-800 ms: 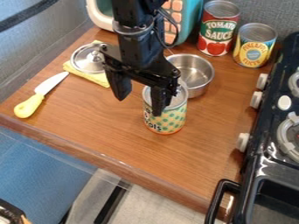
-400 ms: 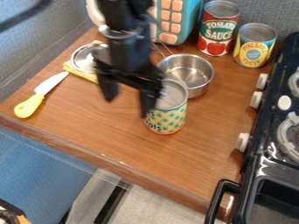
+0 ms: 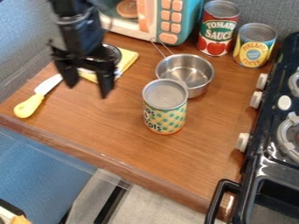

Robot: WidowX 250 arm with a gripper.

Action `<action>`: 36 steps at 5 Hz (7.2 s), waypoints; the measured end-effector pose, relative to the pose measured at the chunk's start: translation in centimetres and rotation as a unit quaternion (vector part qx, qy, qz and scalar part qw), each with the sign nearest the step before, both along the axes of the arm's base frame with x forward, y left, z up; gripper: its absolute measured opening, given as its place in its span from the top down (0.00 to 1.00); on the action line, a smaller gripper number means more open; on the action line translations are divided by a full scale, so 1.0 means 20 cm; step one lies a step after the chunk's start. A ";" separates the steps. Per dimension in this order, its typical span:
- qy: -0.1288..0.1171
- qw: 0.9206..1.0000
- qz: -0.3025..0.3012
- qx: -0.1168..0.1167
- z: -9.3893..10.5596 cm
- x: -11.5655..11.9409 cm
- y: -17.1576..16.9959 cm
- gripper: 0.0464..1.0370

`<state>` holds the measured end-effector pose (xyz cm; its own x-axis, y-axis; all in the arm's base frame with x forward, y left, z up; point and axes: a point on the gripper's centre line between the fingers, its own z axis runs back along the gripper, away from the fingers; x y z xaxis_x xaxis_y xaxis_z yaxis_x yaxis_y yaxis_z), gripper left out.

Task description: Move the yellow knife to the right side of the yellow can with green dots

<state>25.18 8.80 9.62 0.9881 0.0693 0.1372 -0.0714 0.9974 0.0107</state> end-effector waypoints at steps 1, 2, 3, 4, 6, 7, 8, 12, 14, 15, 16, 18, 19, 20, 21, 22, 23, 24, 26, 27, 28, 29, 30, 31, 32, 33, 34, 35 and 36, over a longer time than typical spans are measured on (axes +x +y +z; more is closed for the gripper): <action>0.000 1.000 0.030 0.009 -0.06 0.02 0.21 0.04; -0.008 0.999 0.042 0.027 -0.11 0.08 0.35 0.04; -0.011 0.998 0.056 0.030 -0.10 0.05 0.45 0.04; 0.005 0.997 0.067 0.024 -0.16 -0.01 0.53 0.04; 0.027 0.996 0.070 0.048 -0.24 -0.04 0.59 0.04; 0.038 0.995 0.074 0.046 -0.29 -0.06 0.59 0.04; 0.052 0.994 0.081 0.044 -0.34 -0.08 0.59 0.06; 0.062 0.993 0.088 0.047 -0.37 -0.11 0.59 0.66; 0.003 0.996 0.091 0.019 -0.06 -0.16 0.37 0.66; -0.019 0.999 0.034 -0.007 0.04 -0.18 0.12 0.66; -0.037 0.999 -0.021 -0.027 0.11 -0.20 -0.12 0.66; -0.046 0.994 -0.094 -0.035 0.09 -0.24 -0.62 0.66; -0.034 0.994 -0.105 -0.023 -0.02 -0.23 -0.86 0.66; -0.029 0.996 -0.088 -0.013 -0.13 -0.14 -1.00 0.66; -0.031 0.997 -0.075 -0.009 -0.20 -0.04 -1.05 0.66; -0.036 0.997 -0.064 -0.005 -0.23 0.02 -1.08 0.66; -0.042 0.997 -0.058 -0.002 -0.25 0.06 -1.07 0.66; -0.052 0.998 -0.034 0.003 -0.22 0.13 -0.99 0.66; -0.045 0.999 0.012 0.003 -0.20 0.18 -0.80 0.66; -0.051 0.998 0.040 0.000 -0.14 0.20 -0.65 0.66; -0.043 0.998 0.052 0.005 -0.13 0.18 -0.53 0.66; -0.043 0.997 0.056 0.011 -0.10 0.17 -0.43 0.66; -0.036 0.998 0.053 0.022 -0.11 0.12 -0.33 0.66; -0.034 0.998 0.045 0.039 -0.12 0.09 -0.22 0.66; -0.030 0.997 0.048 0.046 -0.12 0.07 -0.12 0.66; -0.031 0.996 0.068 0.052 -0.11 0.08 0.01 0.66; -0.026 0.995 0.086 0.052 -0.10 0.09 0.11 0.66; -0.015 0.994 0.102 0.044 -0.11 0.08 0.18 0.66; -0.008 0.996 0.085 0.037 -0.14 0.06 0.14 0.66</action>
<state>26.42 11.64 6.84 0.9605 0.2251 0.1635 -0.2406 0.9672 0.0820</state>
